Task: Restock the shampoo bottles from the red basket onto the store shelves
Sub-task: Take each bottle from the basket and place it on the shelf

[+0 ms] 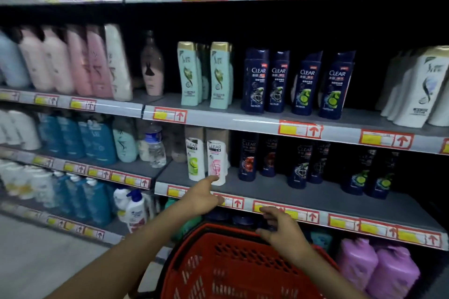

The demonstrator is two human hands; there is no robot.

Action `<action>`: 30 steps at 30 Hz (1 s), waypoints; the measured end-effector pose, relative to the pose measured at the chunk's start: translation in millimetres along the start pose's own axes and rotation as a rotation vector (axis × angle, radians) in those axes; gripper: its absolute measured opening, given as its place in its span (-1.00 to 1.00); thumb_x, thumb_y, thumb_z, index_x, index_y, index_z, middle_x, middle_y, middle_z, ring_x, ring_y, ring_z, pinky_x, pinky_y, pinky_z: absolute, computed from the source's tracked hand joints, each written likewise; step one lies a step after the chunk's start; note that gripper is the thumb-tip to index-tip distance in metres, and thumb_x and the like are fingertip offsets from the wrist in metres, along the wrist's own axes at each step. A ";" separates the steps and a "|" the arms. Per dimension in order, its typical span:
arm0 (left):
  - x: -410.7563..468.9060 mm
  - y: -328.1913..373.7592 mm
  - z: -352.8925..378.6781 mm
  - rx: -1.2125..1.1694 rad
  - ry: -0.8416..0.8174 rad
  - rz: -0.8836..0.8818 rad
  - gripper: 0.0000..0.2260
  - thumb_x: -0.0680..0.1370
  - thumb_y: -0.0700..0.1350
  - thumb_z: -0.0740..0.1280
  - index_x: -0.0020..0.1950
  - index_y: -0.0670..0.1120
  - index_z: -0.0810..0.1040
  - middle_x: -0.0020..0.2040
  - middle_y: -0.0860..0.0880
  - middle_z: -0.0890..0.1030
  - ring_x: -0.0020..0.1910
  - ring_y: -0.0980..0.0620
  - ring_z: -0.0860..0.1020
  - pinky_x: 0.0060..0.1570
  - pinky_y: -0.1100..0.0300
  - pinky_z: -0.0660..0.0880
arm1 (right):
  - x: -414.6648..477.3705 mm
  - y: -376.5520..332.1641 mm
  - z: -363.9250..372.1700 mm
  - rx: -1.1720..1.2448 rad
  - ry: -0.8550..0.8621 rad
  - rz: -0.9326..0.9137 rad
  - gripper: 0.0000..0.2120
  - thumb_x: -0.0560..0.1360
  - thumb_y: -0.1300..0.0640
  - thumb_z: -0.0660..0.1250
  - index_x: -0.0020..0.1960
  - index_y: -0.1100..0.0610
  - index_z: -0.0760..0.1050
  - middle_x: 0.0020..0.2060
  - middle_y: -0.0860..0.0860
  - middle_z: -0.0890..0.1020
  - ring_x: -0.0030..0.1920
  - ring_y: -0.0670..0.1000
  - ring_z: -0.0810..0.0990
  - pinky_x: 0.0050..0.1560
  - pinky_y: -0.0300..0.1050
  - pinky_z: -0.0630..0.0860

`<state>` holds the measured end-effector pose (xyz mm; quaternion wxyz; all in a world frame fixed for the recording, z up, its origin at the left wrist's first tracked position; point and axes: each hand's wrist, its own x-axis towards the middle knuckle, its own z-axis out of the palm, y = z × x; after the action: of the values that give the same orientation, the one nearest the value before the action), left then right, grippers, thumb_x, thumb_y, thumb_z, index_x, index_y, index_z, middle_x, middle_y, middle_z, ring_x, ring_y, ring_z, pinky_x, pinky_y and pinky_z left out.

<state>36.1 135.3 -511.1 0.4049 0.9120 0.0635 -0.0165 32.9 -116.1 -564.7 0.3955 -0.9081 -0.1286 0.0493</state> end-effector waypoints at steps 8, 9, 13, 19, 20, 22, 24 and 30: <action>41.5 -60.4 -5.5 -0.271 0.352 -0.091 -0.52 0.60 -0.17 0.37 0.52 -0.07 0.40 -0.06 0.01 0.59 0.01 -0.13 0.62 0.10 -0.08 0.59 | 76.7 -56.3 67.8 0.062 0.111 0.009 -0.61 0.51 0.17 0.48 0.31 0.10 0.53 -0.06 -0.04 0.62 -0.06 0.02 0.62 0.03 -0.04 0.57; 49.0 -65.7 -5.3 -0.272 0.402 -0.085 -0.54 0.60 -0.15 0.35 0.51 -0.06 0.42 -0.03 0.00 0.61 0.01 -0.13 0.62 0.09 -0.10 0.59 | 88.4 -63.9 73.9 0.070 0.147 0.012 -0.60 0.49 0.14 0.48 0.30 0.11 0.53 -0.05 -0.04 0.63 -0.02 0.05 0.65 0.08 -0.01 0.60; 74.0 -77.1 -11.6 -0.197 0.556 -0.047 -0.60 0.60 -0.05 0.38 0.44 0.01 0.45 0.14 -0.01 0.66 0.09 -0.11 0.63 0.06 -0.07 0.60 | 131.9 -85.7 93.0 0.076 0.285 0.057 -0.54 0.48 0.09 0.53 0.32 0.16 0.49 -0.05 -0.04 0.59 0.02 0.08 0.64 0.09 0.02 0.59; 114.0 -90.2 -15.2 -0.203 0.534 -0.037 -0.51 0.50 0.05 0.47 0.40 0.05 0.44 0.20 -0.02 0.64 0.16 -0.13 0.62 0.08 -0.12 0.59 | 168.3 -93.8 124.1 0.010 0.405 0.099 -0.48 0.37 -0.10 0.57 0.23 0.09 0.53 0.09 0.03 0.69 0.09 0.11 0.66 0.05 0.00 0.60; 118.7 -92.9 -13.5 -0.189 0.522 -0.029 -0.56 0.49 0.04 0.47 0.33 0.05 0.47 0.17 -0.02 0.65 0.13 -0.13 0.62 0.06 -0.12 0.59 | 171.4 -91.9 129.5 -0.013 0.425 0.105 -0.48 0.36 -0.12 0.56 0.21 0.08 0.53 0.08 0.04 0.69 0.07 0.12 0.67 0.03 0.03 0.61; 126.1 -100.2 -10.1 -0.171 0.511 -0.018 -0.60 0.49 0.01 0.48 0.29 0.05 0.49 0.15 -0.04 0.66 0.12 -0.15 0.63 0.07 -0.13 0.59 | 174.5 -91.0 136.8 -0.052 0.479 0.109 -0.52 0.39 -0.13 0.54 0.19 0.09 0.53 0.07 0.04 0.69 0.05 0.14 0.66 0.01 0.06 0.62; 128.6 -105.2 -9.1 -0.160 0.510 -0.019 -0.59 0.50 0.01 0.49 0.32 0.04 0.49 0.16 -0.05 0.67 0.13 -0.16 0.63 0.10 -0.12 0.58 | 175.3 -89.1 141.5 -0.086 0.527 0.101 -0.57 0.45 -0.09 0.52 0.18 0.10 0.52 0.09 0.06 0.69 0.05 0.15 0.66 0.00 0.04 0.60; 130.4 -109.4 -7.6 -0.124 0.538 -0.005 -0.56 0.53 0.03 0.48 0.37 0.04 0.48 0.17 -0.05 0.69 0.14 -0.18 0.63 0.09 -0.09 0.58 | 176.6 -87.4 150.3 -0.166 0.540 0.065 -0.69 0.56 0.00 0.44 0.18 0.17 0.49 0.13 0.13 0.65 0.10 0.20 0.62 -0.05 -0.03 0.47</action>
<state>151.1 226.9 -597.2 0.4287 0.8569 0.1716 0.2291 157.1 95.2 -601.2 0.3378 -0.9213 0.0071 -0.1925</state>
